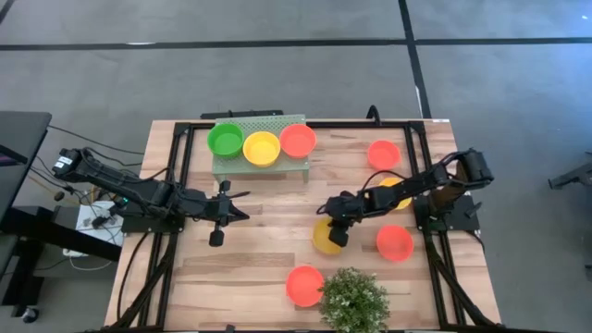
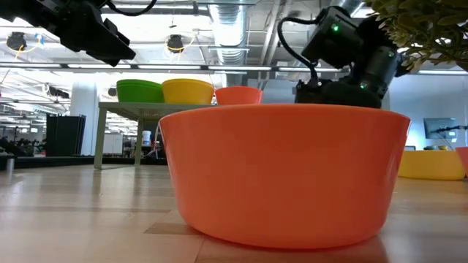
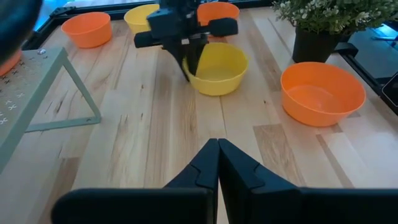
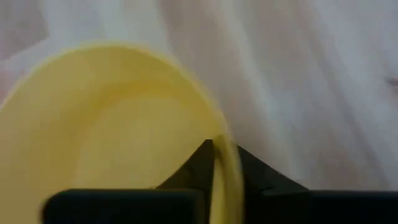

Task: Pick & Place Mini bowls
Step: Stack the yellow bowl on top of the yellow bowl on the shelf

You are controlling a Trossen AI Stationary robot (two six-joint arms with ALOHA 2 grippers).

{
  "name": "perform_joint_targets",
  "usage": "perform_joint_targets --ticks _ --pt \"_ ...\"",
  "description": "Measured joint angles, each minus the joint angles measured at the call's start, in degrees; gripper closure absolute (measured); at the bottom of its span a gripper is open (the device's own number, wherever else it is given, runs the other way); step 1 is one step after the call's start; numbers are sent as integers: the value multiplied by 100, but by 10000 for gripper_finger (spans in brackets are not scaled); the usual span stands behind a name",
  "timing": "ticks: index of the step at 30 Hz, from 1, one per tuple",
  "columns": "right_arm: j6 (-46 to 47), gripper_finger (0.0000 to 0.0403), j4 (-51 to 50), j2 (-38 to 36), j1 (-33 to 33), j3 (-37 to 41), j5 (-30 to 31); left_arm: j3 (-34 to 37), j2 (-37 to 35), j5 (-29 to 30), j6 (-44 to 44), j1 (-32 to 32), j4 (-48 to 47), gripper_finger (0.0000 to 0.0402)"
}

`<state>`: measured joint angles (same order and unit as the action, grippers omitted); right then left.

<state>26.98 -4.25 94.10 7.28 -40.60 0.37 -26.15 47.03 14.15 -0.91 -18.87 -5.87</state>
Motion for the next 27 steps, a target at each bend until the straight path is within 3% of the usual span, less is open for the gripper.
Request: perform_joint_targets --ticks 8,13,16,21,27 --pt "-619 393 -384 -255 40 -740 -26 0 0 0 0 0 33 395" --pt "-1310 394 -866 -451 20 -1639 827 0 0 -1 0 0 81 391" --pt "-1455 393 -1081 -452 -72 -2440 1775 0 0 -2 20 0 93 392" --pt "-2847 397 -1540 -338 -321 -3915 2302 0 0 -1 20 0 109 395" --pt "-2634 400 -2854 260 -1133 -5798 2208 0 -5 0 22 0 127 393"
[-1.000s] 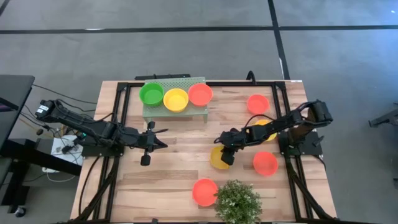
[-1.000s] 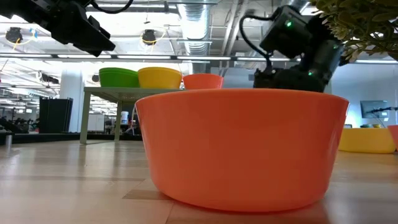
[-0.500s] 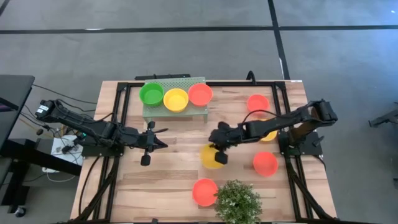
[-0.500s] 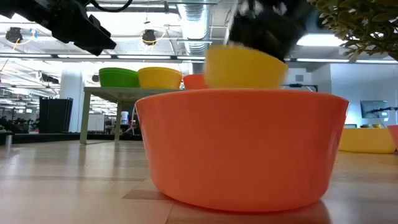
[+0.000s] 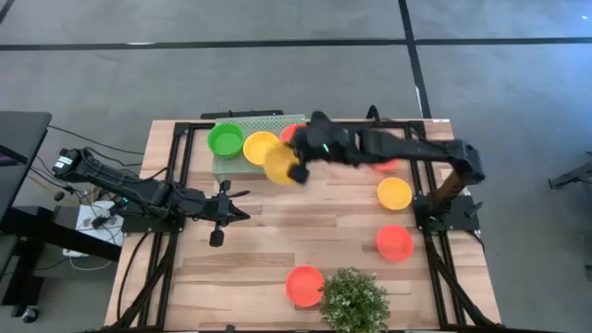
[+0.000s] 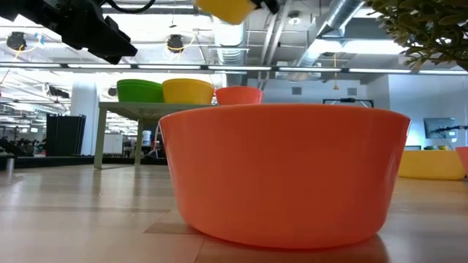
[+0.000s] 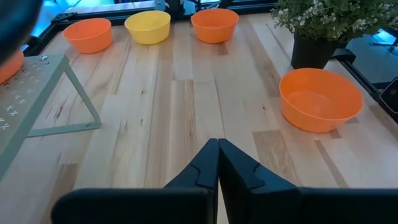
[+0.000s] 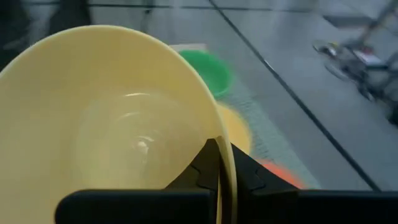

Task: Pick & Place Mini bowls
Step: Stack the yellow bowl on top of the yellow bowl on the shelf

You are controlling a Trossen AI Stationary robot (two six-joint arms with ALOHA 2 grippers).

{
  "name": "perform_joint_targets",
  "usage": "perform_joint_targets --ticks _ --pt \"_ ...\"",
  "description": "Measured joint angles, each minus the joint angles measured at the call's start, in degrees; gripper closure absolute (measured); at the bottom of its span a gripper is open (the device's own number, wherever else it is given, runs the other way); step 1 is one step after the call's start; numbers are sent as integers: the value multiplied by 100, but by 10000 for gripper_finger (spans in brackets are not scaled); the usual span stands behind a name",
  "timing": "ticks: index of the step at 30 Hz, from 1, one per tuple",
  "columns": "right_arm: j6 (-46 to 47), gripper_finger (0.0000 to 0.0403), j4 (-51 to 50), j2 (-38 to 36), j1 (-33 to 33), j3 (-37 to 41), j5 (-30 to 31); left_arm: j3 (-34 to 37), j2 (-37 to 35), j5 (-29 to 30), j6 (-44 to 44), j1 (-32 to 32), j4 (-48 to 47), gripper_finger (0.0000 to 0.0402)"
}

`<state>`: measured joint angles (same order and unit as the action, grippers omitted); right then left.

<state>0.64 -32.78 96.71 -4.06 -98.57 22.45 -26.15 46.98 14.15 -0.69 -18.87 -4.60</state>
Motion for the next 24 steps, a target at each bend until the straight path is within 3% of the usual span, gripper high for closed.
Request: perform_joint_targets --ticks 6,11,13,17,24 --pt "33 401 -1670 1406 -639 -1955 -618 0 47 7 33 1 122 393" --pt "31 401 -2456 2462 -1059 -3610 -1180 2 40 44 39 2 70 395" --pt "33 402 -1996 2492 -1211 -3449 -1354 2 38 44 41 2 90 395" --pt "191 402 -2037 2518 -1467 -3326 -1924 2 38 52 41 0 86 392" --pt "224 402 -1908 2797 -1540 -3310 -1986 2 38 68 42 0 81 395"
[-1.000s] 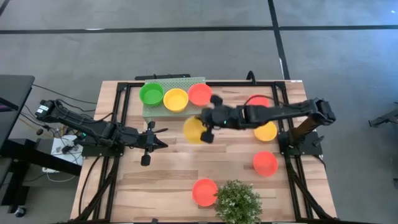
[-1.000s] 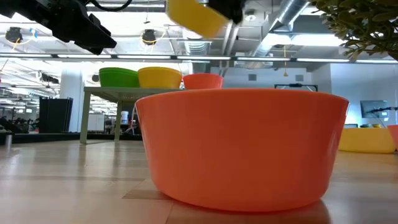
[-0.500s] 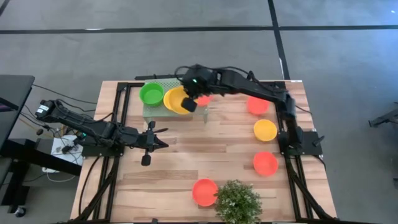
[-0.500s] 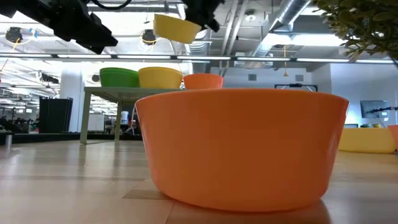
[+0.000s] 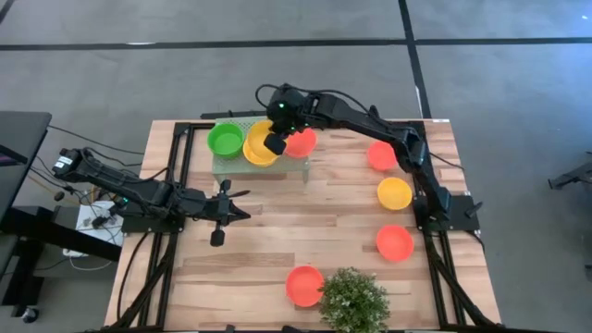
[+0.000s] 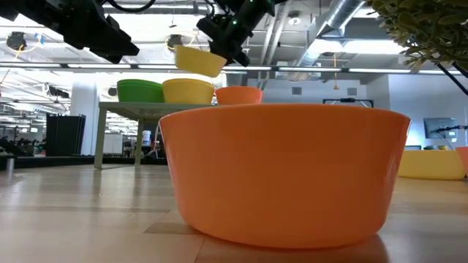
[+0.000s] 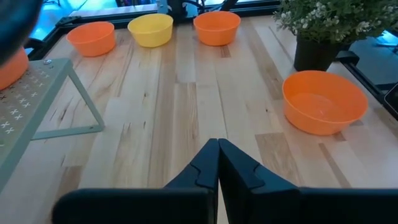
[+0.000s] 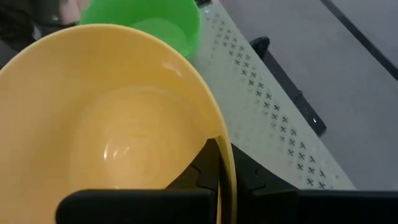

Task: Pick & Place Mini bowls
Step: Stack the yellow bowl on top of the yellow bowl on the shelf

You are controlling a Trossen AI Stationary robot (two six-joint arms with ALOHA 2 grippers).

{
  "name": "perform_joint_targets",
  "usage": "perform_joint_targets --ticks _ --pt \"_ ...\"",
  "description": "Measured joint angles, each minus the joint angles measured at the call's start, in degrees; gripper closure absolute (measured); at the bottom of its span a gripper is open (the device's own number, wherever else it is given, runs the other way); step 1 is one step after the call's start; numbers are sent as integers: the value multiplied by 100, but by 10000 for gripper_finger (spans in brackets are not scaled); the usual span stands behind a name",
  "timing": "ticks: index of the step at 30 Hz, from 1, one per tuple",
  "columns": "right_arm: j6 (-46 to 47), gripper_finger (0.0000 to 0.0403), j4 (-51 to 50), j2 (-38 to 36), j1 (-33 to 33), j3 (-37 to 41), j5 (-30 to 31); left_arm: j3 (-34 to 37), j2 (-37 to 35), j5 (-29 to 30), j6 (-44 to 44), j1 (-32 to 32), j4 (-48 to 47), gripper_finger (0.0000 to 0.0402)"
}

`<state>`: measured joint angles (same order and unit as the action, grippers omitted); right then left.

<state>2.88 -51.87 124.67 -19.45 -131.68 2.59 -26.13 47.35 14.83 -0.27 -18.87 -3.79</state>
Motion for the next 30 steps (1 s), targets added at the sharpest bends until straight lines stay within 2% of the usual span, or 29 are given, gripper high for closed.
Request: perform_joint_targets --ticks 25,30 --pt "139 401 353 324 75 160 39 0 0 15 -1 0 2 391" --pt "124 379 372 316 53 160 39 0 0 15 -1 0 2 395"
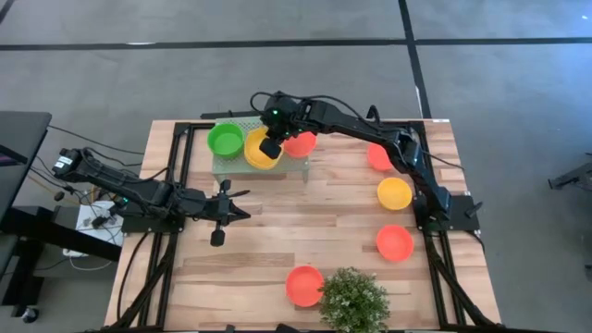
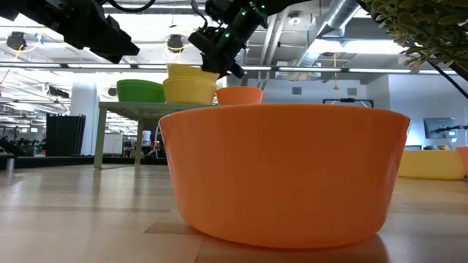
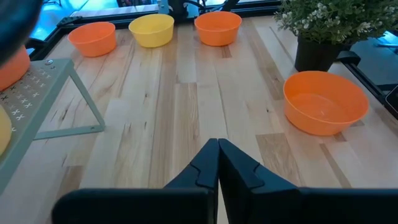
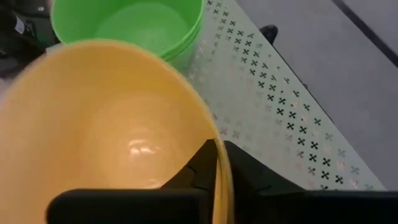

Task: Pick & Place Mini bowls
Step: Stack the yellow bowl on top of the yellow bowl on the shelf, then stack the orange bowl on top of the orange bowl on the shelf

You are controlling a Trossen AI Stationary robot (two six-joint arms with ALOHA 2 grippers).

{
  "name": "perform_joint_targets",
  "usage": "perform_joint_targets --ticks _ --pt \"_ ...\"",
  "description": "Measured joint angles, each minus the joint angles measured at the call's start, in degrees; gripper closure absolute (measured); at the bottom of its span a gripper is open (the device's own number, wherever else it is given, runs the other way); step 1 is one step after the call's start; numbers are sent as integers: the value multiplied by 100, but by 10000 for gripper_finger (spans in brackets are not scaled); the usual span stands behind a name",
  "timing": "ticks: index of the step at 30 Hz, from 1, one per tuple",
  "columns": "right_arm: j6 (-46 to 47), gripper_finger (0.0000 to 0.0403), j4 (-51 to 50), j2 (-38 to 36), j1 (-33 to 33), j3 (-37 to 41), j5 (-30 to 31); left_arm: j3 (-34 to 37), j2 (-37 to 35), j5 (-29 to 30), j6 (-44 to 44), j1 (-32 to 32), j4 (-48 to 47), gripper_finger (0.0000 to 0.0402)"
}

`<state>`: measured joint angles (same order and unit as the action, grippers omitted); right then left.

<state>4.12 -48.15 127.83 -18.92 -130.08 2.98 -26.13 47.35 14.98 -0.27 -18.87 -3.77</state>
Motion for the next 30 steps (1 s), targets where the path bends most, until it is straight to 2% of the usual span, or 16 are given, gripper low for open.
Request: perform_joint_targets --ticks 5,9,15,20,30 --pt "-4 340 -1 0 4 0 -2 0 0 -1 -2 0 0 392" --pt "-15 324 9 0 4 0 -3 0 0 0 -2 0 -2 391" --pt "-363 320 3 -52 36 -6 -5 -2 0 -2 -2 0 -2 390" --pt "-424 320 -434 -63 138 -502 -14 -4 0 -2 -2 2 -2 390" --pt "-616 321 -1153 -777 490 -483 29 -4 -2 -4 -324 0 -30 390"
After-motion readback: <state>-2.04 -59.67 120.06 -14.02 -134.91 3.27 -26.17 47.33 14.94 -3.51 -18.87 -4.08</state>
